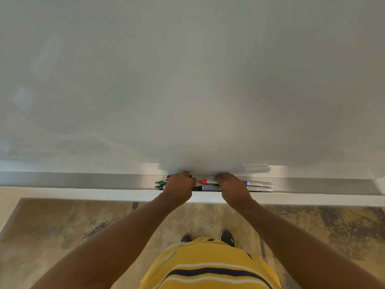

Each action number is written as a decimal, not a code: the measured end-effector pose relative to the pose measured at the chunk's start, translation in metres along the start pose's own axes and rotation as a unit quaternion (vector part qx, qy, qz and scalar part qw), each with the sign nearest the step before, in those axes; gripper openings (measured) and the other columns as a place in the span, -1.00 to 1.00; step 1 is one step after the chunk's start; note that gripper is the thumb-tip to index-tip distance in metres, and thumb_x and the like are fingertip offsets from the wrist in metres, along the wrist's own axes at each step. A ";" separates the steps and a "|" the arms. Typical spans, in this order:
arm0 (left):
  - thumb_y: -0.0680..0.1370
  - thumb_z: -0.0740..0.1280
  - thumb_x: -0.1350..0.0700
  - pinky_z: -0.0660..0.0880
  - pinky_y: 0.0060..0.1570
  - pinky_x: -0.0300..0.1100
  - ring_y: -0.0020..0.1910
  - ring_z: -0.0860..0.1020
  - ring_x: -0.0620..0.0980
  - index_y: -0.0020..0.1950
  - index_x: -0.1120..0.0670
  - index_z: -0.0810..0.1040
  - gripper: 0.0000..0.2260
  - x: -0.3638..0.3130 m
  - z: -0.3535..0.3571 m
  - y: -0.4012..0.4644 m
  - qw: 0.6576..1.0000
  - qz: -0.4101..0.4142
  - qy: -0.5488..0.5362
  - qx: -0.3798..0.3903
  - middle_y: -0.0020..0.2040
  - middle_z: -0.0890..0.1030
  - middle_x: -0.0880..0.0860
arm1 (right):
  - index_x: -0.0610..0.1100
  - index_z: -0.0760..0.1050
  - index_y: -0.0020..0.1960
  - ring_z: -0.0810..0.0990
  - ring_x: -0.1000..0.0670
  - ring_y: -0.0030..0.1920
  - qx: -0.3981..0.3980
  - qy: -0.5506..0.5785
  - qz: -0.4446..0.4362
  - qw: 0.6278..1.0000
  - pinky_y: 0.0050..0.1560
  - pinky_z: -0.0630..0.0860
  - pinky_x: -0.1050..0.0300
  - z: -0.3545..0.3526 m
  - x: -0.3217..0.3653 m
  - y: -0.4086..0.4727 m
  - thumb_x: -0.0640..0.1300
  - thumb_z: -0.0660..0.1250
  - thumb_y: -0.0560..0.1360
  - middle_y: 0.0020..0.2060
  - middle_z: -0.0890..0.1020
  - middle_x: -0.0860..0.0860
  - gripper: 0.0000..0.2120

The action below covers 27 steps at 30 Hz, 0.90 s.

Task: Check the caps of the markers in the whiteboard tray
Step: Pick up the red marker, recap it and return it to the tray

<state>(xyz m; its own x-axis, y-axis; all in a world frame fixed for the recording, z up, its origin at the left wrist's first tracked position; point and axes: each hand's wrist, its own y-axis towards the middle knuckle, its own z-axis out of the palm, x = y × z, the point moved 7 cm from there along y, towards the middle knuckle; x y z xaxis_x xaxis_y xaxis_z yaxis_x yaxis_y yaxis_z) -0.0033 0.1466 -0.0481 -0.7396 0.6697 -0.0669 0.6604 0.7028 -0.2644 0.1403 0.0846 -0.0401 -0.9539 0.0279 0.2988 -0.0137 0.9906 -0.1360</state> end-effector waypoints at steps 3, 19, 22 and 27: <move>0.47 0.29 0.22 0.59 -0.11 -0.07 -0.10 0.62 0.15 0.08 0.01 0.64 -0.74 0.000 0.001 0.004 1.000 0.005 0.008 0.009 -0.04 0.61 0.10 | -0.27 0.55 0.16 0.59 -0.23 0.07 -0.057 0.015 0.016 0.998 0.08 0.57 -0.08 -0.013 -0.009 -0.013 -0.48 0.29 0.32 0.06 0.64 -0.22 -0.57; 0.55 0.25 0.09 0.52 -0.18 -0.10 -0.11 0.63 0.12 0.11 0.03 0.59 -0.81 -0.007 -0.008 0.009 1.000 -0.001 -0.003 -0.004 -0.04 0.63 0.06 | -0.24 0.59 0.11 0.64 -0.16 -0.05 -0.164 0.080 0.032 0.983 0.04 0.53 0.10 -0.052 -0.023 -0.053 -0.46 0.41 0.36 -0.03 0.68 -0.16 -0.66; 0.53 0.26 0.13 0.59 -0.14 -0.04 -0.12 0.62 0.12 0.10 0.06 0.58 -0.81 -0.002 -0.017 -0.003 0.996 -0.022 -0.066 -0.051 -0.02 0.62 0.05 | -0.22 0.58 0.14 0.60 -0.10 -0.05 -0.168 0.111 0.023 0.979 0.03 0.45 0.23 -0.059 -0.023 -0.055 -0.40 0.36 0.44 0.00 0.64 -0.13 -0.70; 0.56 0.32 0.09 0.57 -0.19 -0.10 -0.26 0.56 -0.03 -0.02 0.06 0.64 -0.89 0.001 -0.040 -0.024 0.955 -0.052 -0.272 -0.110 -0.18 0.66 0.00 | -0.18 0.56 0.19 0.53 0.05 -0.09 -0.165 0.168 -0.004 0.972 -0.02 0.35 0.46 -0.078 -0.022 -0.059 -0.37 0.34 0.47 0.02 0.57 -0.06 -0.69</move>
<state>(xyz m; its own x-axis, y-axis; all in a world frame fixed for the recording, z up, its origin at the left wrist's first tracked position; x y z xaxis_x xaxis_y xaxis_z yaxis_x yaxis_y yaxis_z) -0.0146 0.1397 -0.0037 -0.7212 0.4126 -0.5565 0.5475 0.8316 -0.0930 0.1853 0.0361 0.0353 -0.8022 0.0064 0.5970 0.1279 0.9786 0.1613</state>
